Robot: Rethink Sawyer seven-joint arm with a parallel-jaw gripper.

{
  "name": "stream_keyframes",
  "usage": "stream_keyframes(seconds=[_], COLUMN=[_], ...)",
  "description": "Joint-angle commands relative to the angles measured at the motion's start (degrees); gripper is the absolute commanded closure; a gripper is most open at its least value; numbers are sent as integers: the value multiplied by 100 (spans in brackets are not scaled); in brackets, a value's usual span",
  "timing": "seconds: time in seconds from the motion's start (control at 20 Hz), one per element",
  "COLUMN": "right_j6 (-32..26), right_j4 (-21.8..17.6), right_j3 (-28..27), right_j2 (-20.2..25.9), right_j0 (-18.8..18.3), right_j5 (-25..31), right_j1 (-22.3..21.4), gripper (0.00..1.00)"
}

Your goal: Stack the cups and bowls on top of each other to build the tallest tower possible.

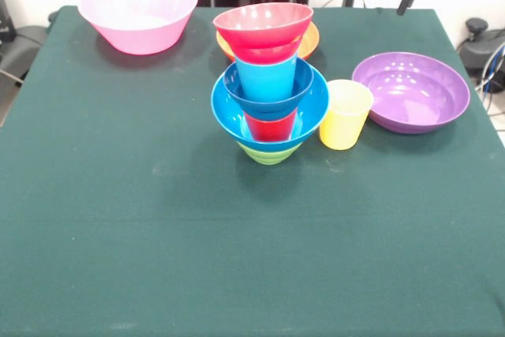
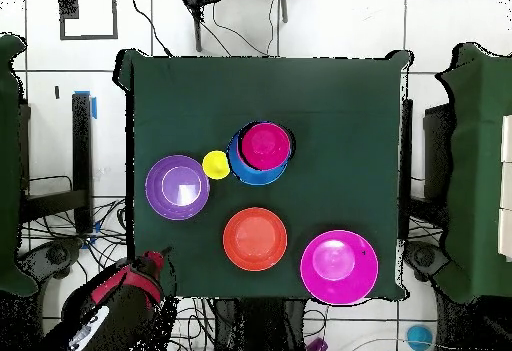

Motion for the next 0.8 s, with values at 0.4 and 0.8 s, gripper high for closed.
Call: stream_keyframes(seconds=[0.4, 0.8], right_j6=[925, 796], right_j4=[-382, -483], right_j3=[161, -20], right_j2=[69, 201], right_j0=[-185, -463], right_j5=[-541, -549], right_j1=[-185, -129], gripper=[0, 0])
